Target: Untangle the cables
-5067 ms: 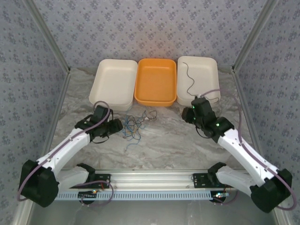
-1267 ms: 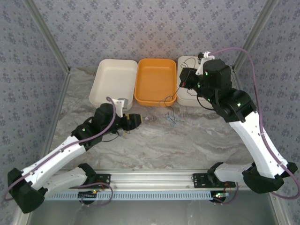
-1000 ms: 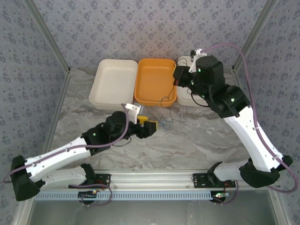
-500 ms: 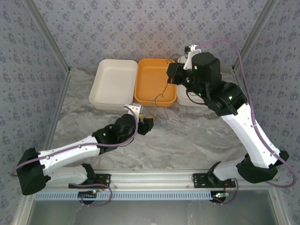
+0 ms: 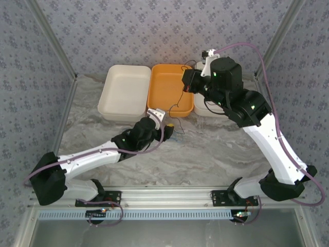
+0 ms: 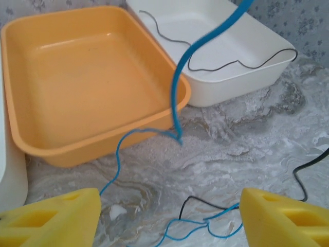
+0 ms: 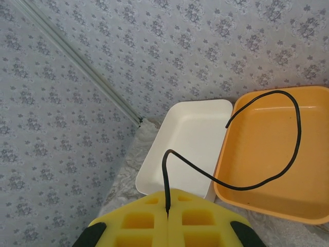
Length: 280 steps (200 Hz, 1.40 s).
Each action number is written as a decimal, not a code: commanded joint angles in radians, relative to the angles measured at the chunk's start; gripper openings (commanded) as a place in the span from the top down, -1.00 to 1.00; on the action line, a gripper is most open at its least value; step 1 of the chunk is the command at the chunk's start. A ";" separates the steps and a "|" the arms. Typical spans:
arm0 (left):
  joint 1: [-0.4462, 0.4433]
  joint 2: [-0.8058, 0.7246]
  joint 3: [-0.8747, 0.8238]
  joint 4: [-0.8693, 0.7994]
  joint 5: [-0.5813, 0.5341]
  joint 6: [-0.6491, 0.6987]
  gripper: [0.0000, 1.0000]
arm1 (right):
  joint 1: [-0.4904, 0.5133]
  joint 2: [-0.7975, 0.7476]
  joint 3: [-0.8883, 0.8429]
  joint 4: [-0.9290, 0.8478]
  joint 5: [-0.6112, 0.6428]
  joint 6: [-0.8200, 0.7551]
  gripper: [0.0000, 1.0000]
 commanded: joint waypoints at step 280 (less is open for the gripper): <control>0.064 -0.104 0.081 -0.393 0.174 -0.742 -0.05 | -0.202 -0.128 -0.054 0.014 -0.146 0.051 1.00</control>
